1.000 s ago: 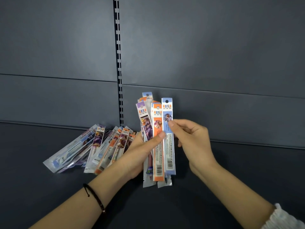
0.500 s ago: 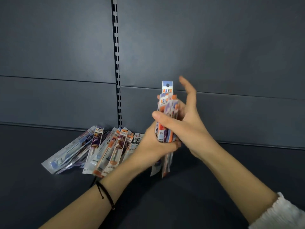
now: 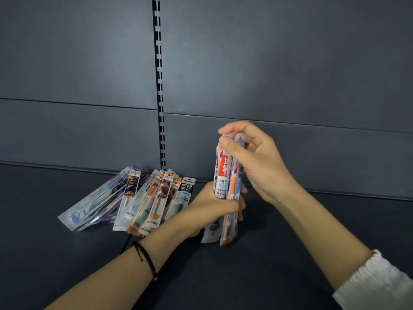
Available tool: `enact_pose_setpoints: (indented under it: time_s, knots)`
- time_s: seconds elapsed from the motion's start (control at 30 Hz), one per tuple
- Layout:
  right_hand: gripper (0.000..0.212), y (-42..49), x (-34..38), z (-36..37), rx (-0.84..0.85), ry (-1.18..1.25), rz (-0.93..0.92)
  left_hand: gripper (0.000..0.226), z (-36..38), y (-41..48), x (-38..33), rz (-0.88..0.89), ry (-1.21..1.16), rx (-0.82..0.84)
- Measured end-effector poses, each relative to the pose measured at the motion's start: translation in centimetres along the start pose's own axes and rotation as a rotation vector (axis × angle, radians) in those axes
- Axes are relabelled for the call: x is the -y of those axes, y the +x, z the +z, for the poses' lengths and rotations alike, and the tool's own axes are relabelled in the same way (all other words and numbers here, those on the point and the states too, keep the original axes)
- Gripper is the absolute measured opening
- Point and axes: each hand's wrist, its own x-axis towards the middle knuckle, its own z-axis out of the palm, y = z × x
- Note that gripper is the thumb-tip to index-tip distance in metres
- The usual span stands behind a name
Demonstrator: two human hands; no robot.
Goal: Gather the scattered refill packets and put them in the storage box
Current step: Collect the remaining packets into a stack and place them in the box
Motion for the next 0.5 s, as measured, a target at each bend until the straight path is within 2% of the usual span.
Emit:
enact_pose_setpoints:
  time_s: [0.1, 0.23, 0.4, 0.5]
  knots:
    - [0.016, 0.1, 0.1, -0.2, 0.049, -0.014, -0.048, 0.023, -0.2, -0.1, -0.1, 0.015, -0.020, -0.007]
    - [0.018, 0.1, -1.1, -0.1, 0.072, -0.016, 0.010, 0.026, -0.2, -0.5, 0.5, -0.080, -0.020, 0.019]
    - [0.017, 0.4, -1.3, -0.4, 0.040, 0.017, 0.026, 0.040, -0.2, -0.8, 0.0, -0.074, 0.005, 0.050]
    - [0.018, 1.1, -1.3, -0.2, -0.065, 0.133, 0.075, 0.060, -0.7, -1.1, -1.8, -0.047, 0.013, -0.002]
